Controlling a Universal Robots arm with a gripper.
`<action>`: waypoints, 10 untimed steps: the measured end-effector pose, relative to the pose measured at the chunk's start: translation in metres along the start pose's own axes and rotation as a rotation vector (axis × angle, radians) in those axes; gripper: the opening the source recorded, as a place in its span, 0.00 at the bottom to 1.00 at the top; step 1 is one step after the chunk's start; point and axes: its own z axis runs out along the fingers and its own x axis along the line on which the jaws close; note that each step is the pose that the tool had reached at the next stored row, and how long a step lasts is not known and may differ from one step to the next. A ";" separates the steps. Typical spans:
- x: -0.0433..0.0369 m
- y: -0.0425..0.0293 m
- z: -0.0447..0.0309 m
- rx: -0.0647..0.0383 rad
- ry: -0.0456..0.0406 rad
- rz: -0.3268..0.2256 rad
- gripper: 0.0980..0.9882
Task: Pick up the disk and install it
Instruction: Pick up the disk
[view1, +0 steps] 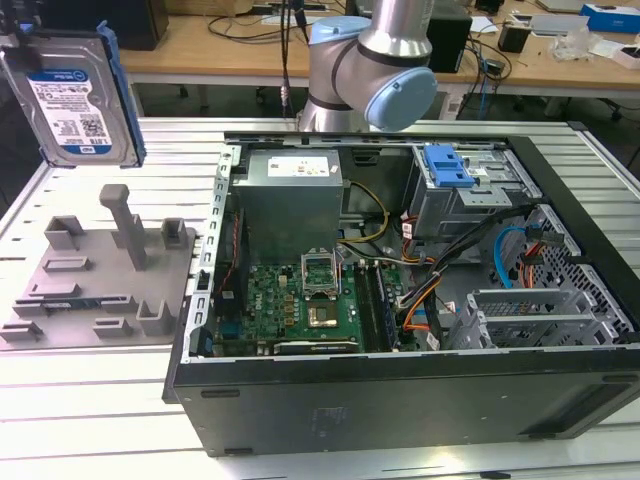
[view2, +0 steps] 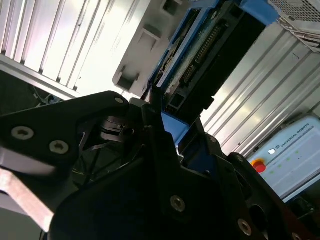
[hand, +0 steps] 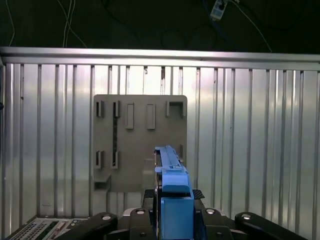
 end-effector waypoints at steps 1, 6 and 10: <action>0.0034 -0.0137 -0.0010 0.000 -0.0001 -0.001 0.30; 0.0065 -0.0294 -0.0042 0.000 -0.0001 -0.001 0.30; 0.0090 -0.0403 -0.0088 0.000 -0.0002 -0.002 0.30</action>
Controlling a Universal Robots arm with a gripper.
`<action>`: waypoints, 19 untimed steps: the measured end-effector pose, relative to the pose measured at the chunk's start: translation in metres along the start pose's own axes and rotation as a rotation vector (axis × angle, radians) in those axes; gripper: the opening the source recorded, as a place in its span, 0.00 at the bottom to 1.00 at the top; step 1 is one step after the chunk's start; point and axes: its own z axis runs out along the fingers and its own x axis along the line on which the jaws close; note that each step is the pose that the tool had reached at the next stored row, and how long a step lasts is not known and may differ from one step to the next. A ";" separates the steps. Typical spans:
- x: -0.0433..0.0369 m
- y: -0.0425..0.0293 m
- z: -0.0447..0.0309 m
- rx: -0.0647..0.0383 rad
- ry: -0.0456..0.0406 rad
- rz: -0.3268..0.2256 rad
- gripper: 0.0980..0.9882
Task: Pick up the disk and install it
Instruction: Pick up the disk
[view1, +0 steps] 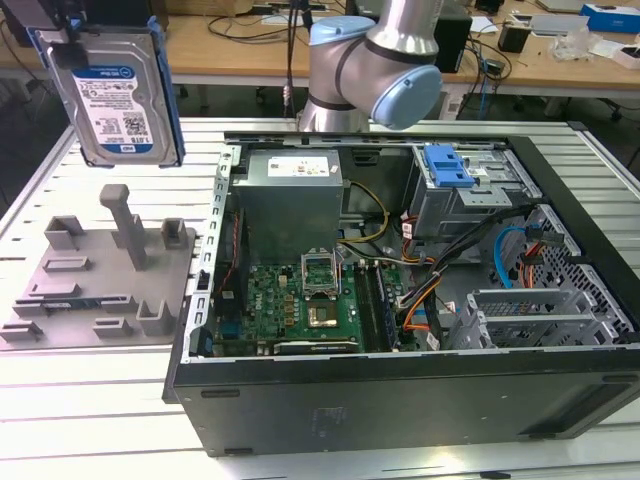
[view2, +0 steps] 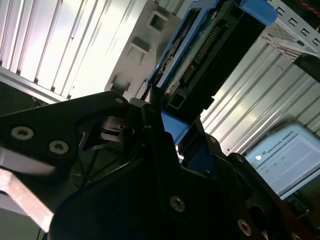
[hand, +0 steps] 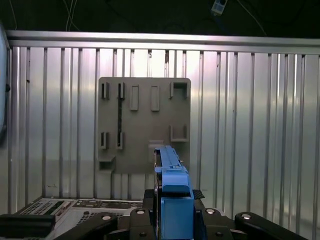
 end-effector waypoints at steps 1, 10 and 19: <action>0.0014 -0.0031 -0.0008 0.000 0.0001 0.000 0.30; 0.0366 -0.0439 -0.0073 0.000 0.0000 0.000 0.30; 0.0674 -0.0939 -0.0109 0.000 -0.0002 -0.001 0.30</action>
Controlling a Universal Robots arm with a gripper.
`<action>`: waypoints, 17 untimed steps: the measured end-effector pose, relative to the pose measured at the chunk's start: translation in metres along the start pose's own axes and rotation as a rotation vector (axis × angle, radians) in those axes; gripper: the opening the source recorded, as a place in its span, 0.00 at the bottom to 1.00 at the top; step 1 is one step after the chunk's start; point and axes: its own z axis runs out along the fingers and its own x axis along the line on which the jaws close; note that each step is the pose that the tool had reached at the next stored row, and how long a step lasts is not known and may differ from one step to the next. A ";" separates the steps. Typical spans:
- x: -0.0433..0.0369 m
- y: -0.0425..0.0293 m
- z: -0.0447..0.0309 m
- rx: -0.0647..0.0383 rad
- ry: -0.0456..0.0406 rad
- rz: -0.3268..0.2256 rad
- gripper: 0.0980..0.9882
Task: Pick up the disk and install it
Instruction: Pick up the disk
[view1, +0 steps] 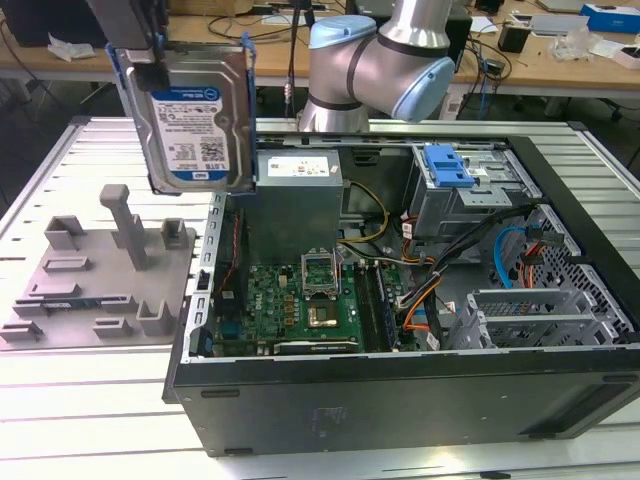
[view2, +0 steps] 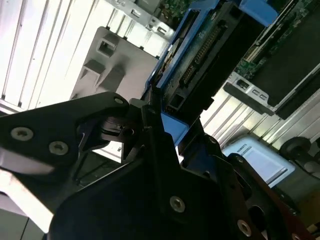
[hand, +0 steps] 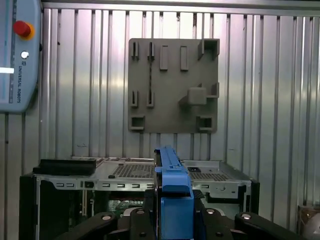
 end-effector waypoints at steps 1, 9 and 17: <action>0.0029 -0.0054 -0.0005 0.000 0.0001 0.000 0.30; 0.0237 -0.0422 -0.0028 0.000 -0.0001 0.000 0.30; 0.0470 -0.0815 -0.0042 0.000 -0.0002 0.000 0.30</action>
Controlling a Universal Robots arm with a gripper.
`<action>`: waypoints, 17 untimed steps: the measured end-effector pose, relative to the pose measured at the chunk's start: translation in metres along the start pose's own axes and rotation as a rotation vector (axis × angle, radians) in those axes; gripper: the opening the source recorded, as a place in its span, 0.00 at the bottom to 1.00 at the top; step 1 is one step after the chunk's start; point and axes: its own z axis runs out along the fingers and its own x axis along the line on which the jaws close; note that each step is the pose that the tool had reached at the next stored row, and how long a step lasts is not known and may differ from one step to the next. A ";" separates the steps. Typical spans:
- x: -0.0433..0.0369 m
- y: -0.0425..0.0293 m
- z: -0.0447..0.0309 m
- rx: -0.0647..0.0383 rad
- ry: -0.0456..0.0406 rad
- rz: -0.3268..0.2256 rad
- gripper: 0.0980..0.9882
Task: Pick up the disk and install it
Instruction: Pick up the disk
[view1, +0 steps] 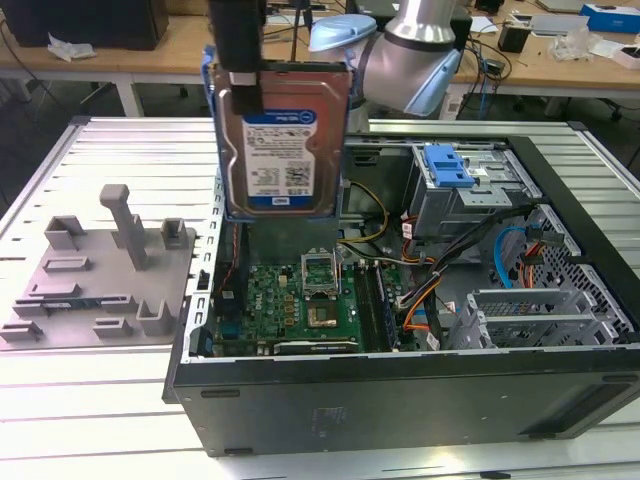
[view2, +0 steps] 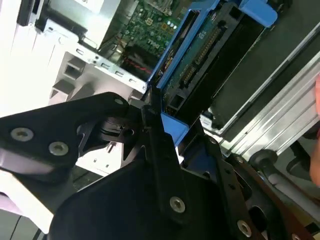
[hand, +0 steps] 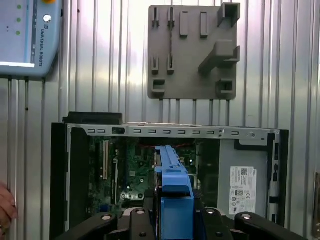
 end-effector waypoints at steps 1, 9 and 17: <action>0.0021 -0.0037 -0.0001 0.000 0.0001 0.000 0.30; 0.0257 -0.0471 -0.0005 0.000 0.0001 0.000 0.30; 0.0522 -0.0967 -0.0010 0.000 0.0001 0.000 0.30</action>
